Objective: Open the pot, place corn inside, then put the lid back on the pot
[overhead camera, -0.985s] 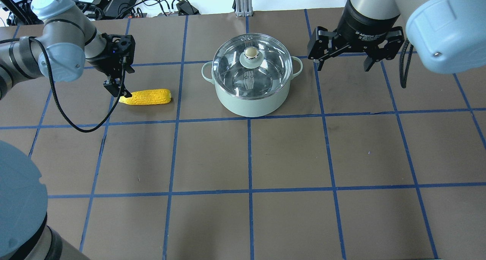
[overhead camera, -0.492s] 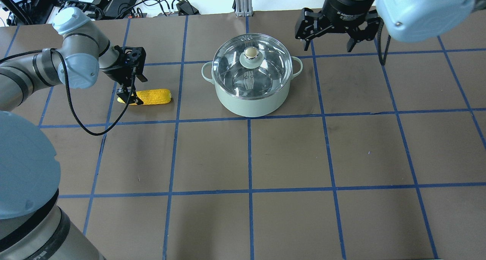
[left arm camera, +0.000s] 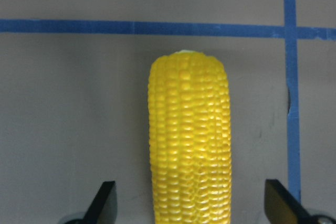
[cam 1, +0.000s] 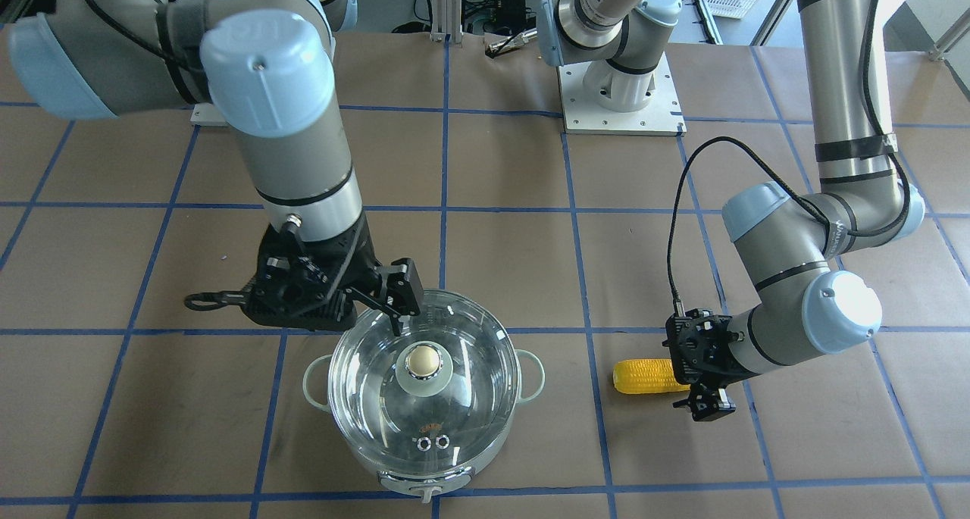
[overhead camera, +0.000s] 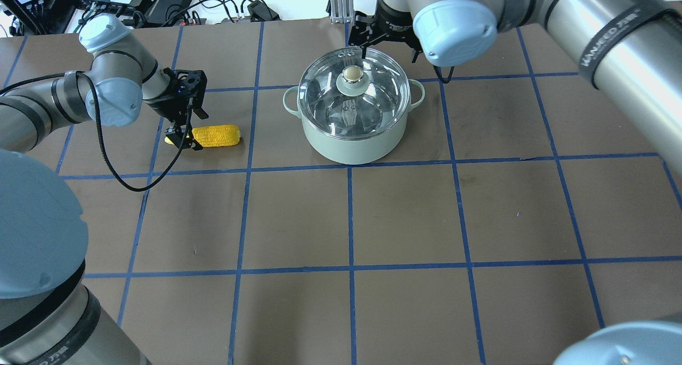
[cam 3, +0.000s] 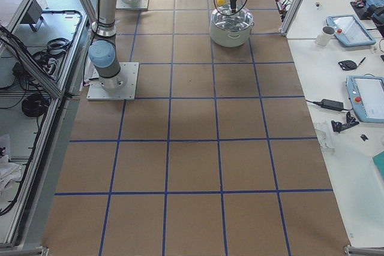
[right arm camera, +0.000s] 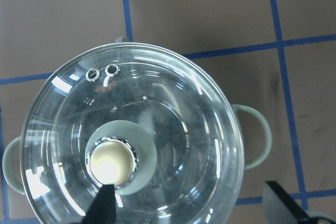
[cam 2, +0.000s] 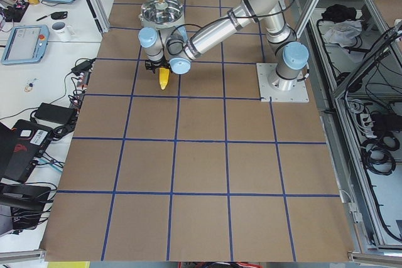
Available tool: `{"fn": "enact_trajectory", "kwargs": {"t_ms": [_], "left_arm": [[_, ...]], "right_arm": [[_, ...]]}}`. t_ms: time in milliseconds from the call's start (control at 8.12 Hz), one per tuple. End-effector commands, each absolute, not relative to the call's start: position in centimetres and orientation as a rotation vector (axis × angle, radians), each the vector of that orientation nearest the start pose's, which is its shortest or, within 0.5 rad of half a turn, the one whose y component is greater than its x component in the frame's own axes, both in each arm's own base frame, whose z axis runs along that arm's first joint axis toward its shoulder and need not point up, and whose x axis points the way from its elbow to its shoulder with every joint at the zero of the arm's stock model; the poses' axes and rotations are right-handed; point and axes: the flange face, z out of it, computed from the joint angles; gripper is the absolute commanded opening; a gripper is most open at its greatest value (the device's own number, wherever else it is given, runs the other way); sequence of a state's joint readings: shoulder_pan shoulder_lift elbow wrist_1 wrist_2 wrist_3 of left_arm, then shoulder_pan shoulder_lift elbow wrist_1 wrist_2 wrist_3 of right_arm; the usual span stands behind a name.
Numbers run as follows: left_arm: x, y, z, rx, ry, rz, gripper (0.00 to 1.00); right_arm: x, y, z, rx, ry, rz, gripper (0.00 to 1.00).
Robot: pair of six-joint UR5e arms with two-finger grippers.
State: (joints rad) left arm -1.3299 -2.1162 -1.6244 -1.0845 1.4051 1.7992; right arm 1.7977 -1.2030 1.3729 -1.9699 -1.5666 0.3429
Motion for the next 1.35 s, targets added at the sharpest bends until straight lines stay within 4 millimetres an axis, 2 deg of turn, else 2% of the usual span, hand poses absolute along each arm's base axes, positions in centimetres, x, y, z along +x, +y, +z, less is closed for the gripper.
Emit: {"fn": "enact_trajectory", "kwargs": {"t_ms": [0,123,369,492,615,738,862,985,1108,1231], "left_arm": [[0.6,-65.0,19.4,2.307,2.39,-0.126,1.0],[0.6,-64.9,19.4,2.308,2.391,-0.125,1.0],[0.6,-65.0,17.7,2.316,2.417,-0.106,1.0],[0.6,-65.0,18.0,2.309,2.414,-0.101,0.84],[0.6,-64.9,18.7,2.255,2.454,-0.098,0.25],[0.7,-64.9,19.0,2.233,2.472,-0.089,0.0],[0.8,-64.7,19.3,2.223,2.471,-0.063,0.0],[1.0,-64.6,20.3,2.165,2.486,-0.034,0.0],[1.3,-64.3,21.9,2.098,2.496,0.002,0.0],[1.2,-63.7,23.6,2.075,2.511,0.04,0.0]], "right_arm": [[32.5,-62.4,37.1,0.232,3.03,-0.388,0.99],[33.2,-62.4,36.4,0.228,3.031,-0.389,0.99],[33.9,-62.7,35.2,0.196,3.037,-0.414,0.97],[34.0,-62.8,35.1,0.174,3.041,-0.417,0.96],[34.0,-62.9,34.9,0.173,3.042,-0.411,0.91],[34.0,-62.9,34.7,0.173,3.043,-0.404,0.75],[34.1,-62.8,34.7,0.161,3.045,-0.407,0.71],[34.1,-62.8,34.7,0.152,3.045,-0.407,0.54],[34.1,-62.8,34.6,0.147,3.045,-0.404,0.42],[34.2,-62.7,34.6,0.144,3.046,-0.402,0.35]]}}
